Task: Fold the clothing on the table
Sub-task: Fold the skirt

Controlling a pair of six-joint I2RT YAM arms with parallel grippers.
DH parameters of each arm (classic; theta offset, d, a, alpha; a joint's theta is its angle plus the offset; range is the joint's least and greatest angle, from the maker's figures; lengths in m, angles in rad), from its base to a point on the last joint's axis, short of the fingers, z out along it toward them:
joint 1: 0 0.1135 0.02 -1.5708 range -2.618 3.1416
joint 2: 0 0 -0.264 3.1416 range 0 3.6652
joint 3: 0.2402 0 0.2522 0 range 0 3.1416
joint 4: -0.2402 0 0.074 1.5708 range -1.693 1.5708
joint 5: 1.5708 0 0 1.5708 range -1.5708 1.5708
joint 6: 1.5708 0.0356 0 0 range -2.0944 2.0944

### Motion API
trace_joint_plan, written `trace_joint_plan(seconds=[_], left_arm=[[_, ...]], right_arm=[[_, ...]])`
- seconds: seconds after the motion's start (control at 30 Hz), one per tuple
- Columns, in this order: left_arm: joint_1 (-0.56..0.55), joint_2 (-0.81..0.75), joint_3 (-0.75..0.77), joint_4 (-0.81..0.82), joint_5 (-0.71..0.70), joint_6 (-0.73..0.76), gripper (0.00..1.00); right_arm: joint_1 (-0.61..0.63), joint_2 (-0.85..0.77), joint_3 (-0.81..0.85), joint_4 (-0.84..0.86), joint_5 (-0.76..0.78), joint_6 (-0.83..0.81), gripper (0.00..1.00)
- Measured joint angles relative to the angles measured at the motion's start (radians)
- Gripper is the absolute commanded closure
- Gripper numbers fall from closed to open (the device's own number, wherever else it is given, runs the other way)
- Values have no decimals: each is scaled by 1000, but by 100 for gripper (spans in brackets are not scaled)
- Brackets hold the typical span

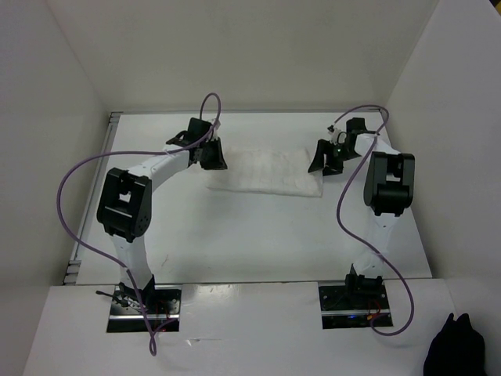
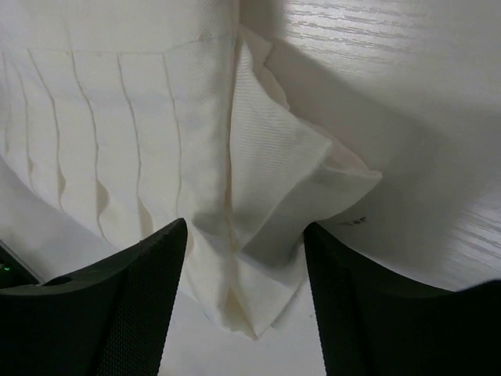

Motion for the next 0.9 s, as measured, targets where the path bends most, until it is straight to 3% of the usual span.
trace_joint_plan(seconds=[0.07, 0.1, 0.3, 0.47, 0.63, 0.9], left_arm=[[3, -10, -6, -5, -1, 0, 78], [4, -14, -10, -5, -3, 0, 78], [8, -30, -37, -6, -18, 0, 77], [18, -34, -58, -6, -33, 1, 77], [34, -34, -82, 4, -79, 11, 77], [28, 13, -130, 53, -91, 22, 78]], right_arm=[[2, 14, 6, 3, -14, 8, 43], [4, 23, 10, 3, -23, 14, 54], [11, 57, 14, 3, -56, 26, 86], [15, 59, 14, -2, -55, 11, 99], [14, 46, 15, -57, -41, -53, 100], [7, 15, 127, -359, -98, -316, 100]])
